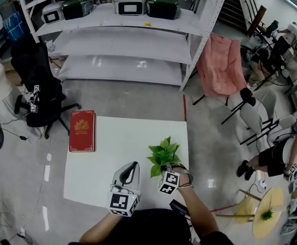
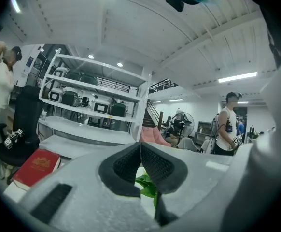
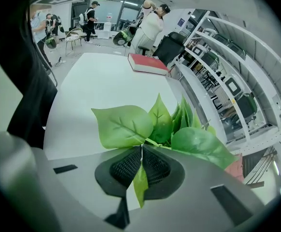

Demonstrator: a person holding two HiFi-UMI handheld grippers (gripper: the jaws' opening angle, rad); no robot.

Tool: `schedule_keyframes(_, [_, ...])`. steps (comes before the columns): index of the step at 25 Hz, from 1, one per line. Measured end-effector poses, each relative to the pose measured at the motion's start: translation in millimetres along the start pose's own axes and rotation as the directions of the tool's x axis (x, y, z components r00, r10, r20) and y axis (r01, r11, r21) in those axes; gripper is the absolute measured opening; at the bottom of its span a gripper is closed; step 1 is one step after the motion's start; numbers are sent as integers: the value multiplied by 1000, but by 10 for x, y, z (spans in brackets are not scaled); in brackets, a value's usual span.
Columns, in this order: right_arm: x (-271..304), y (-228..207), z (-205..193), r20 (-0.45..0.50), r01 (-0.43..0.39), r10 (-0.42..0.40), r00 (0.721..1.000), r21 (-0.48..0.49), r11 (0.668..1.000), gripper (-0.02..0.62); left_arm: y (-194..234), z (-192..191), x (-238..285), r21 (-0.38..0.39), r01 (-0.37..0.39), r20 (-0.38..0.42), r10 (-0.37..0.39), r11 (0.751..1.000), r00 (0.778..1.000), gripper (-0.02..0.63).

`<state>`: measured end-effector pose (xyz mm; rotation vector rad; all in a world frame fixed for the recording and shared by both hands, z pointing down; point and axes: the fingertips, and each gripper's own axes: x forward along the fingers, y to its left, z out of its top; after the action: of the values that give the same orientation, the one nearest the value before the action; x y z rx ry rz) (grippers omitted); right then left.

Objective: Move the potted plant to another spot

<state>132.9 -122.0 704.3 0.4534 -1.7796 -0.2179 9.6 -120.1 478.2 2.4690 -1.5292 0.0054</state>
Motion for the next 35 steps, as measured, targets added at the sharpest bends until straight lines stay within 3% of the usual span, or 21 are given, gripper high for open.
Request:
schedule_keyframes(25, [548, -989, -438, -12, 83, -83, 996, 47, 995, 14, -29, -134, 830, 46, 35, -63, -32, 998, 998, 18])
schedule_keyframes(35, [684, -1096, -496, -17, 106, -106, 994, 30, 994, 14, -78, -230, 929, 48, 40, -97, -35, 998, 995, 18])
